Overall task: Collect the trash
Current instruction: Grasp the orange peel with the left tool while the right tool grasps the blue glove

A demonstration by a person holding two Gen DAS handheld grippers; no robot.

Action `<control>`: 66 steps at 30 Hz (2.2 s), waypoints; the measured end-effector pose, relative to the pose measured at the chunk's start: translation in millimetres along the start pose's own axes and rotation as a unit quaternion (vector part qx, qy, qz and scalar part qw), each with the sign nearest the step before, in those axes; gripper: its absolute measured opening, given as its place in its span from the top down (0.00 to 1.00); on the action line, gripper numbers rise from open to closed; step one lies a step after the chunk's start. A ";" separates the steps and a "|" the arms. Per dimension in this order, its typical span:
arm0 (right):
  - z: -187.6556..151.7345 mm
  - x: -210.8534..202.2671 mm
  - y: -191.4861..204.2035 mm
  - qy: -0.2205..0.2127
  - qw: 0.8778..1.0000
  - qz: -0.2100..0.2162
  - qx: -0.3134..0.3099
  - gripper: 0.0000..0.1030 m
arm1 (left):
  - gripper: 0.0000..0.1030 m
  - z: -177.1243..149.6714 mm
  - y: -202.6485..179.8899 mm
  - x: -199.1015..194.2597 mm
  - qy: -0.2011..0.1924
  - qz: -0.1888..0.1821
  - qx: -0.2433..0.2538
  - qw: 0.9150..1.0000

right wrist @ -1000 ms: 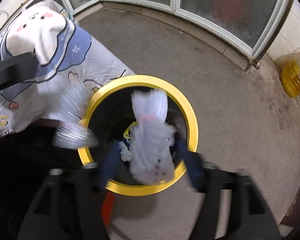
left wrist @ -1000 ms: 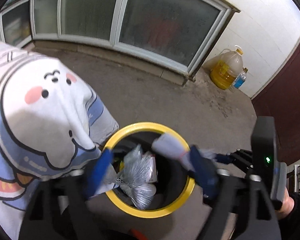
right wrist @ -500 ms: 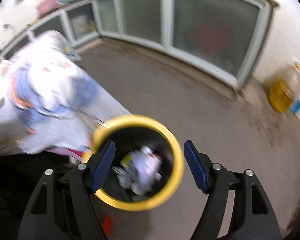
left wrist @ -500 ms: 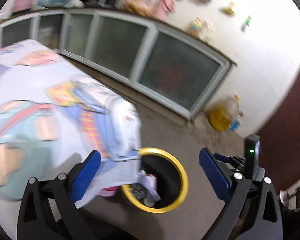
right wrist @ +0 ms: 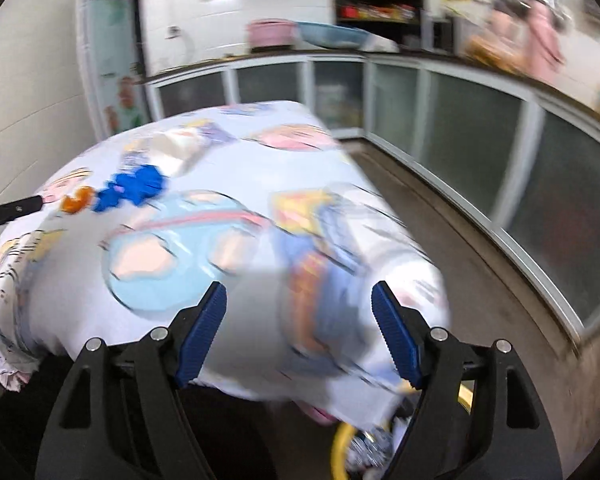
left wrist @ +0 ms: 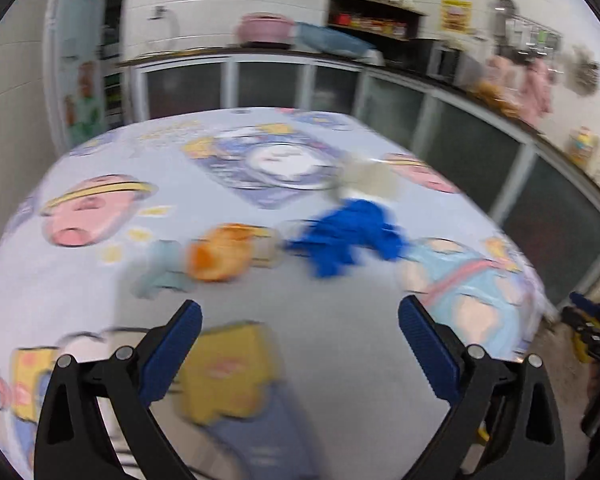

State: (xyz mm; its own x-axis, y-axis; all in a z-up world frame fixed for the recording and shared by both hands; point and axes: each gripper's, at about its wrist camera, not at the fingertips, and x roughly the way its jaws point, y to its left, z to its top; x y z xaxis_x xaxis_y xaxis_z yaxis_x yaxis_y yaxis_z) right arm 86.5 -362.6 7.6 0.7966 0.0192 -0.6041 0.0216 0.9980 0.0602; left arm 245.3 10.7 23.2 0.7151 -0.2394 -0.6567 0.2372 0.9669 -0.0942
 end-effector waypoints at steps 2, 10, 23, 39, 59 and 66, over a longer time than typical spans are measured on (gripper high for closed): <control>15.9 13.4 26.1 -0.007 1.000 0.021 -0.017 0.31 | 0.08 5.0 18.0 1.2 0.001 0.019 -0.002 1.000; 60.4 81.8 97.6 0.011 0.996 0.072 -0.057 0.31 | 0.08 21.5 47.0 27.5 0.020 0.050 0.008 0.999; 83.6 138.6 129.8 0.035 0.993 0.079 -0.080 0.31 | 0.08 27.5 59.1 81.9 0.068 0.034 -0.016 0.997; 90.7 178.5 161.5 0.073 0.984 0.116 -0.113 0.36 | 0.08 40.7 57.6 118.3 0.093 0.005 -0.021 0.995; 93.7 177.1 159.8 0.080 0.985 0.119 -0.101 0.87 | 0.80 52.6 58.7 118.5 0.074 -0.015 -0.030 0.997; 99.8 157.8 149.1 0.060 0.987 0.118 -0.086 0.87 | 0.80 53.6 62.8 94.2 0.057 -0.025 -0.041 0.997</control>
State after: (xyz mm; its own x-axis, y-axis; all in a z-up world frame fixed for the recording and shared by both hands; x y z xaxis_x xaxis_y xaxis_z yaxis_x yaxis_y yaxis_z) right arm 275.8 -216.9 0.5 0.6899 0.2496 -0.6795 -0.2668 0.9603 0.0818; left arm 362.8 44.2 -4.5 0.6238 -0.2799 -0.7298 0.2122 0.9593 -0.1865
